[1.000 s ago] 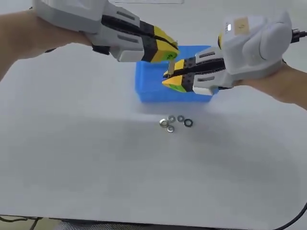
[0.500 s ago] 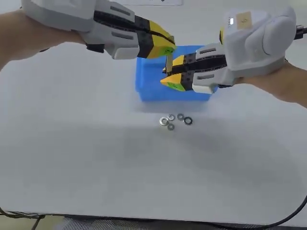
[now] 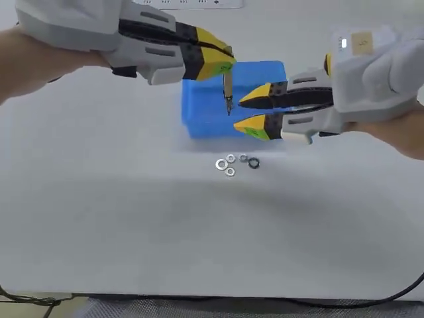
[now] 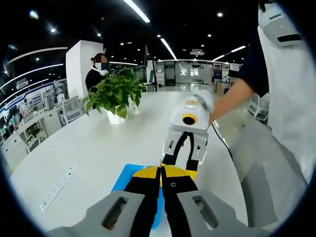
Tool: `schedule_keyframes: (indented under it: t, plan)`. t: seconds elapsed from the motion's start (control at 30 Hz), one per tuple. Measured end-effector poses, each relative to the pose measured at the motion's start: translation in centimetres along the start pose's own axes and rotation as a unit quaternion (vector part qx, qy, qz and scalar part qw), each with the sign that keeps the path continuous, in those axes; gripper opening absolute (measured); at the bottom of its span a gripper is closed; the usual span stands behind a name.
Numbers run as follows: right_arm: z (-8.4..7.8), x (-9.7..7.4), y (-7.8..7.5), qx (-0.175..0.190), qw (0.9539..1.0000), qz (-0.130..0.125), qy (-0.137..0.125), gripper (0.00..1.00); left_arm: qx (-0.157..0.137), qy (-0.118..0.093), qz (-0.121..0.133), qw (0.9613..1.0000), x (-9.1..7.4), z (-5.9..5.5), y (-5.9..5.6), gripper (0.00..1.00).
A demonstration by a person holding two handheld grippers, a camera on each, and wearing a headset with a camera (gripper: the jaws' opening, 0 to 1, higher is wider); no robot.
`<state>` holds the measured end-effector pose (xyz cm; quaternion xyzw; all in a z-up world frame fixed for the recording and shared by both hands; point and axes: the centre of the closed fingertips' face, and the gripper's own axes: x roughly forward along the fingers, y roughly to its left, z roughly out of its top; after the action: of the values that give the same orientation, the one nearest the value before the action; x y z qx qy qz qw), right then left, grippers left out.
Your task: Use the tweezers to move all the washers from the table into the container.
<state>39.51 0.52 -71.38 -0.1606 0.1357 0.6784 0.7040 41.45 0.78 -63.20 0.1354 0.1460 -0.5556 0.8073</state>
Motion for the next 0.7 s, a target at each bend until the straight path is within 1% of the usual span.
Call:
schedule_keyframes:
  t: [0.07, 0.17, 0.23, 0.27, 0.3, 0.33, 0.43, 0.53, 0.63, 0.7]
  plan:
    - [0.3, -0.7, 0.4, 0.007, 0.9999, -0.006, -0.012, 0.25, 0.000, 0.001, 0.001, 1.0000, -0.1, -0.3, -0.3, 0.05]
    - [0.2, -1.4, 0.9, 0.007, 0.9998, -0.016, -0.013, 0.30, -0.009, -0.002, 0.001, 1.0000, -0.3, -0.8, -0.7, 0.05]
    - [0.2, -1.8, 1.1, 0.003, 0.9995, -0.027, -0.014, 0.34, -0.018, -0.003, 0.003, 0.9998, -0.2, -1.3, -1.0, 0.05]
    - [0.2, -2.0, 1.1, 0.002, 0.9994, -0.032, -0.014, 0.35, -0.017, 0.002, 0.004, 0.9998, -0.2, -1.8, -1.2, 0.05]
    - [0.2, -2.3, 0.8, -0.003, 0.9987, -0.050, -0.013, 0.37, -0.016, 0.006, 0.005, 0.9998, -0.2, -2.1, -1.3, 0.05]
    - [0.2, -2.5, 0.7, -0.006, 0.9981, -0.060, -0.015, 0.39, -0.015, 0.008, 0.008, 0.9998, -0.3, -2.3, -1.5, 0.05]
    - [0.5, -3.2, 0.8, 0.008, 0.9965, -0.079, -0.025, 0.49, -0.018, 0.004, 0.018, 0.9997, -0.5, -2.6, -1.8, 0.05]
    - [0.4, -3.8, 1.1, 0.014, 0.9957, -0.087, -0.028, 0.57, -0.021, 0.002, 0.025, 0.9995, -0.6, -2.8, -2.2, 0.05]
    - [-0.1, -4.0, 1.6, 0.023, 0.9958, -0.086, -0.024, 0.61, -0.024, 0.001, 0.027, 0.9994, -0.4, -3.3, -2.7, 0.05]
    - [-0.8, -4.2, 1.8, 0.019, 0.9955, -0.092, -0.013, 0.61, -0.027, 0.001, 0.027, 0.9993, -0.2, -3.8, -2.9, 0.05]
